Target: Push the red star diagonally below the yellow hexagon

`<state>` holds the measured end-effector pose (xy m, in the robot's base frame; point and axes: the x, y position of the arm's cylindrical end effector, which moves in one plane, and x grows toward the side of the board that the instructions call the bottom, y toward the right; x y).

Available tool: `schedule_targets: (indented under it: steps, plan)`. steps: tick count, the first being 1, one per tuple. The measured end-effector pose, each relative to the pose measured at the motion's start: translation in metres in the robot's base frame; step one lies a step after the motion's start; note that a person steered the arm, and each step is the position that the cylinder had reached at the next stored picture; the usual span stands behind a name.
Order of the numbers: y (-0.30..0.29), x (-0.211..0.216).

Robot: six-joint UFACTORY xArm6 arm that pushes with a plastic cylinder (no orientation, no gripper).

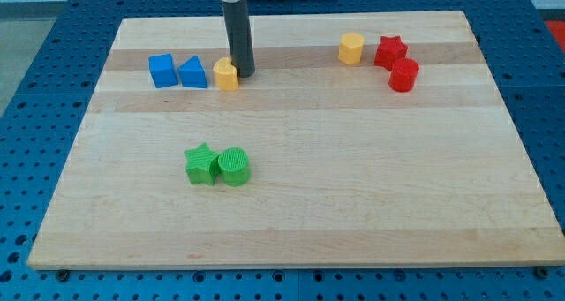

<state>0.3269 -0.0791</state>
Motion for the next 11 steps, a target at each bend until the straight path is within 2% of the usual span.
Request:
schedule_targets:
  steps: [1, 2, 3, 4, 5, 6, 7, 10, 11]
  plan:
    - [0.025, 0.0]
    - [0.081, -0.025]
    - [0.108, -0.089]
    - [0.126, -0.132]
    - [0.187, -0.122]
    - [0.252, -0.066]
    - [0.262, -0.039]
    - [0.232, -0.031]
    - [0.224, 0.006]
